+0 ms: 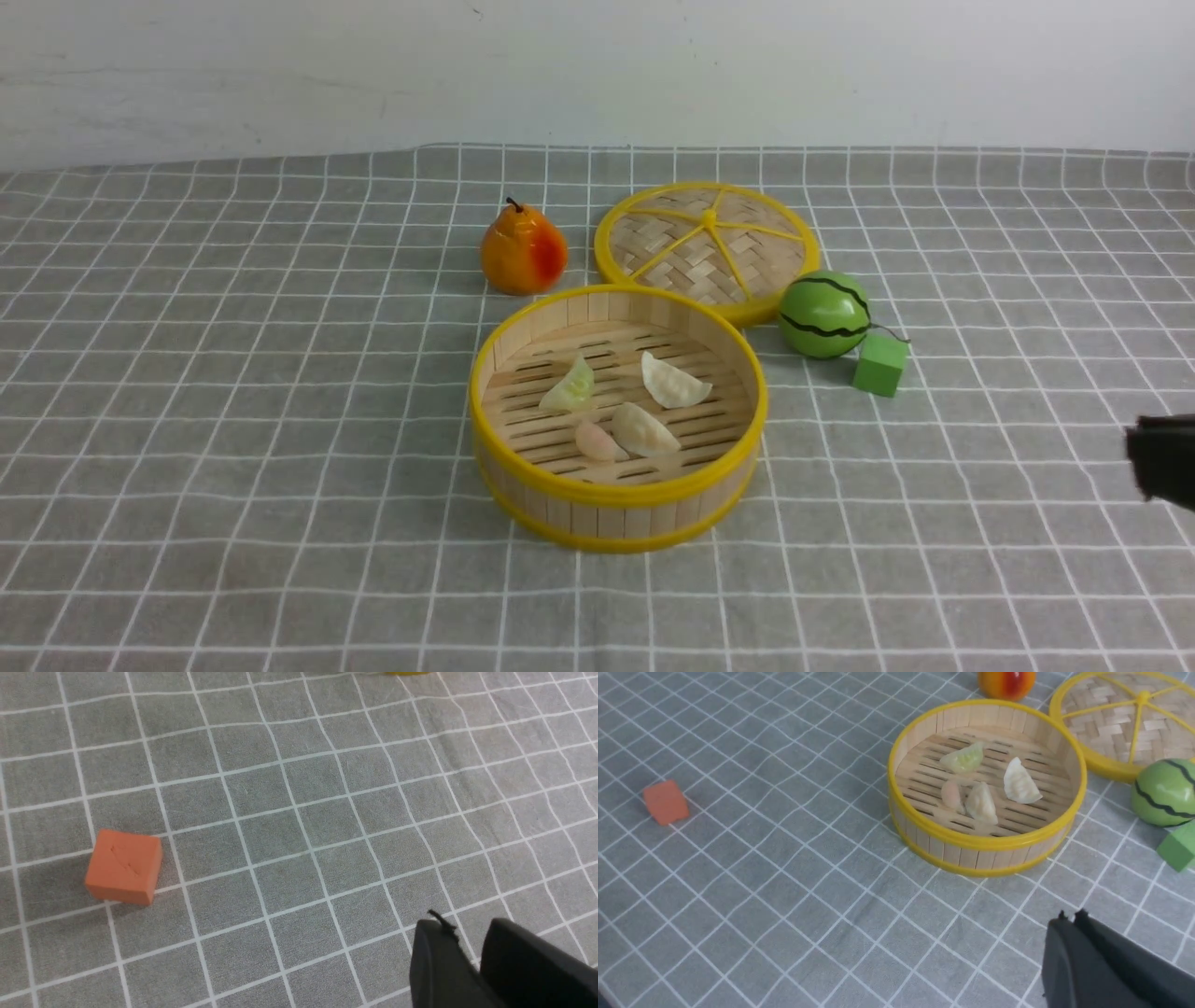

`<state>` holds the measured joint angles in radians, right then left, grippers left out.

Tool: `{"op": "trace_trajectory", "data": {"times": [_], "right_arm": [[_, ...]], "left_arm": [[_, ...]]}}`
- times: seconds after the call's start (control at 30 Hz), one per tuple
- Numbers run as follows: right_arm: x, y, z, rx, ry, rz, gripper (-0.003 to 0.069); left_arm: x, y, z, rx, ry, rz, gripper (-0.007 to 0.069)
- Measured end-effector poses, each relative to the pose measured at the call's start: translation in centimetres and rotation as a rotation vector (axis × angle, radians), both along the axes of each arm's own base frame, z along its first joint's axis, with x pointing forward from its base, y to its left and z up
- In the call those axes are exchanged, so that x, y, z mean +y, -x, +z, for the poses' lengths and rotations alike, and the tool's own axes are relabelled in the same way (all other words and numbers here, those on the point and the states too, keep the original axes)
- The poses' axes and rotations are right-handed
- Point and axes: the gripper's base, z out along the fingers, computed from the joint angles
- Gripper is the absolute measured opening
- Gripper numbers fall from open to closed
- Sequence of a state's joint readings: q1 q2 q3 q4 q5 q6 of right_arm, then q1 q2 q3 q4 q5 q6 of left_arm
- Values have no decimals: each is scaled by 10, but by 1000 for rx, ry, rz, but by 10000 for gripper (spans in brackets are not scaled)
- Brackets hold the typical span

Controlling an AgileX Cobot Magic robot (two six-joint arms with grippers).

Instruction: Put the dumplings into the steamer on the table with the grey tablecloth.

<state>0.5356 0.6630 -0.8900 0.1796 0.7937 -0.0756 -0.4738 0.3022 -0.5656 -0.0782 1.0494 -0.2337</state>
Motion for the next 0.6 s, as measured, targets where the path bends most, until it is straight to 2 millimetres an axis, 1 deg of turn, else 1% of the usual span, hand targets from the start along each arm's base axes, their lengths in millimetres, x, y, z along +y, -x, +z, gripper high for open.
{"op": "trace_trajectory", "data": {"times": [0.03, 0.07, 0.1, 0.17, 0.27, 0.3, 0.33, 0.37, 0.43, 0.5, 0.53, 0.57, 0.6], "right_arm": [[-6, 7, 2, -10, -12, -25, -22], [-7, 8, 2, -12, -14, -29, -22], [-14, 16, 1, -27, -28, -55, -22], [-22, 24, -2, -54, -29, -76, -22], [-28, 30, -15, -106, -35, -98, -22], [-30, 31, -22, -139, -34, -107, -22], [-34, 31, -34, -202, -34, -129, -22], [-35, 31, -39, -225, -37, -139, -22], [-41, 33, -57, -291, -52, -189, -22], [-45, 36, -66, -324, -71, -226, -22], [-49, 39, -82, -337, -83, -287, -22], [-51, 40, -85, -349, -93, -316, -22], [-56, 42, -101, -354, -103, -396, -22]], "left_arm": [[0, 0, 0, 0, 0, 0, 145], [0, 0, 0, 0, 0, 0, 146], [0, 0, 0, 0, 0, 0, 146], [0, 0, 0, 0, 0, 0, 146], [0, 0, 0, 0, 0, 0, 146], [0, 0, 0, 0, 0, 0, 146], [0, 0, 0, 0, 0, 0, 147], [0, 0, 0, 0, 0, 0, 148], [0, 0, 0, 0, 0, 0, 149], [0, 0, 0, 0, 0, 0, 150], [0, 0, 0, 0, 0, 0, 150], [0, 0, 0, 0, 0, 0, 150], [0, 0, 0, 0, -1, 0, 150]]}}
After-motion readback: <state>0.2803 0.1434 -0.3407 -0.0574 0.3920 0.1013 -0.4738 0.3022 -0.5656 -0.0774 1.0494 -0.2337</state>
